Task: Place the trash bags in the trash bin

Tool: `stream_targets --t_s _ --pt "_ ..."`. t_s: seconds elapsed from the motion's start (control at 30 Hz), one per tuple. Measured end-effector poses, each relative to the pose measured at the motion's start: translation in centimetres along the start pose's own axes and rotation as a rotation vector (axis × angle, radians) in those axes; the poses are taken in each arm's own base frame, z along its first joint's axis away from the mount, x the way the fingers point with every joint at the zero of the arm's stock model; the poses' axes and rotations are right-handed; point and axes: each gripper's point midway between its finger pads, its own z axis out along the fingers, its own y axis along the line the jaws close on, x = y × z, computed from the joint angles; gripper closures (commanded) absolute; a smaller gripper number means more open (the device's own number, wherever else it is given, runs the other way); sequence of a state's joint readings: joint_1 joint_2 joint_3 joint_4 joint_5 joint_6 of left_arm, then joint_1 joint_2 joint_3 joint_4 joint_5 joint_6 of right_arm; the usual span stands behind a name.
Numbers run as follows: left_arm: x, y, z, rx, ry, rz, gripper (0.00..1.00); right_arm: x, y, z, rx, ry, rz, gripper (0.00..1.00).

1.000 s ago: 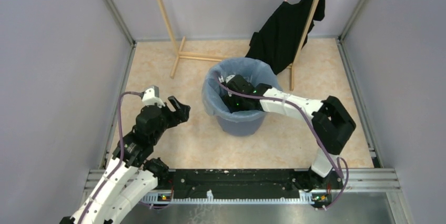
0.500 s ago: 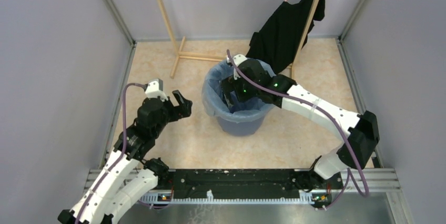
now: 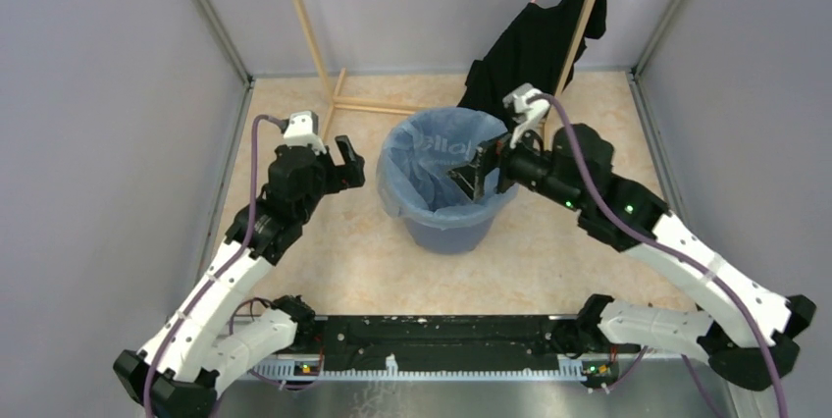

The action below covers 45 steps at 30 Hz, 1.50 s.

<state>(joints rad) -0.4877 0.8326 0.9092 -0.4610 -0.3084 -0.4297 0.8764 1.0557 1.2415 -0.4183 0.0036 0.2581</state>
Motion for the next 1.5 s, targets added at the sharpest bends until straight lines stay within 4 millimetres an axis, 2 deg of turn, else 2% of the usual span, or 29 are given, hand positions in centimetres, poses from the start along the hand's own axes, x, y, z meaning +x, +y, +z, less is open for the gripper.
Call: stream_targets --t_s 0.13,0.27,0.4,0.53,0.73,0.87,1.03,1.13,1.27,1.43,1.5 --pt "-0.7 -0.4 1.6 0.002 -0.003 -0.009 0.01 -2.3 0.3 -3.2 -0.017 -0.119 -0.007 0.01" --pt "-0.7 -0.4 3.8 0.011 0.025 -0.063 0.01 -2.9 -0.2 -4.9 0.006 -0.16 -0.018 0.01" --pt "0.3 -0.4 6.0 0.048 0.092 -0.174 0.01 -1.7 -0.9 -5.6 0.031 -0.154 -0.016 0.01" --pt "1.3 -0.9 7.9 0.105 0.158 -0.302 0.01 0.7 -1.7 -6.5 0.048 -0.127 -0.004 0.01" --pt "6.2 -2.3 10.0 0.207 0.346 -0.466 0.01 2.4 -2.0 -8.2 0.042 -0.129 0.02 0.01" --pt "9.2 -3.9 10.8 0.28 0.48 -0.547 0.01 2.2 -1.9 -9.5 0.034 -0.153 0.019 0.01" --pt "12.0 -5.5 10.6 0.323 0.57 -0.623 0.02 2.0 -1.9 -10.7 0.03 -0.174 0.008 0.01" --pt "13.1 -7.1 10.2 0.351 0.602 -0.654 0.02 2.0 -2.0 -11.3 0.029 -0.179 0.001 0.01" --pt "15.0 -10.8 9.3 0.412 0.662 -0.662 0.02 2.2 -2.1 -12.3 0.031 -0.188 -0.006 0.01" --pt "19.1 -15.9 8.2 0.461 0.774 -0.658 0.03 2.5 -2.3 -13.3 0.034 -0.196 -0.007 0.01" --pt "20.1 -17.3 7.5 0.48 0.804 -0.651 0.03 2.7 -2.3 -13.7 0.035 -0.193 -0.008 0.01"
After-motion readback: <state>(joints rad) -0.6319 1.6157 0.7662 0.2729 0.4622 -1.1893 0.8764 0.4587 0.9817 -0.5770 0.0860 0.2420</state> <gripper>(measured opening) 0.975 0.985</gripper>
